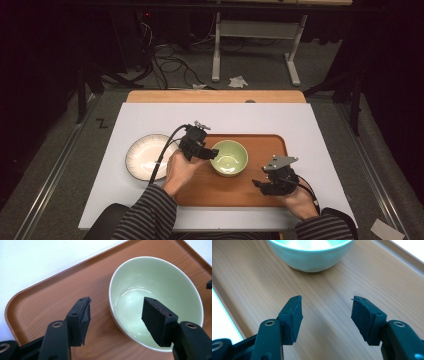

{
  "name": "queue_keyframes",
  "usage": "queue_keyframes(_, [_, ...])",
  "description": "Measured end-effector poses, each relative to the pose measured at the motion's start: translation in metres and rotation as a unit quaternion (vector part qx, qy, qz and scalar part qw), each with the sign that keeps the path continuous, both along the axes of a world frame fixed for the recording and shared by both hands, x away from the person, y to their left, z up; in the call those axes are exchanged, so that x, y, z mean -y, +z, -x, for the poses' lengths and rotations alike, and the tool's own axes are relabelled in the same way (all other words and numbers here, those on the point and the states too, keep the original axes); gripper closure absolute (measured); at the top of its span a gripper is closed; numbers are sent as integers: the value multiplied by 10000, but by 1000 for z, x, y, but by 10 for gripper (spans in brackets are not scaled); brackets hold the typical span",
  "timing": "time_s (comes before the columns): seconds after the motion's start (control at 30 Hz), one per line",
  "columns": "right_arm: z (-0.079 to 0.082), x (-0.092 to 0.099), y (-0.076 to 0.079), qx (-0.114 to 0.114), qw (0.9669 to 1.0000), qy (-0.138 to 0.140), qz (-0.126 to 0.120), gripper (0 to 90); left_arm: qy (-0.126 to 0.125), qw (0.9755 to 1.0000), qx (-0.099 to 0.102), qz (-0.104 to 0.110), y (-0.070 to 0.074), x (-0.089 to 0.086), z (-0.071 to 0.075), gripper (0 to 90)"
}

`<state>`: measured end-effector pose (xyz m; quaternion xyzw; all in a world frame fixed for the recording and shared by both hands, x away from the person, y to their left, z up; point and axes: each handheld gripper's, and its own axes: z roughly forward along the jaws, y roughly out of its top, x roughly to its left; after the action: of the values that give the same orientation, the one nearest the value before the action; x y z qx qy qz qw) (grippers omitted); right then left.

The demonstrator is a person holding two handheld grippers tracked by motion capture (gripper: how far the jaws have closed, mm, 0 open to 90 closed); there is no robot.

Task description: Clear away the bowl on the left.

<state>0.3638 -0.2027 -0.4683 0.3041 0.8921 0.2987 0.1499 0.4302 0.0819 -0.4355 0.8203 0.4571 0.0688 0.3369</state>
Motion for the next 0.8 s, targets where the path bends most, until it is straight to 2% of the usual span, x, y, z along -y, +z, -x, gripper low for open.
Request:
queue_keyframes(0.33, [0,0,0,-22,10000,13,27,436,2,10000,46,25,2,-5,5,403])
queue_keyframes(0.8, [0,0,0,-18,10000,19,38,436,-89,9999,87,-71,5,-10,14,389])
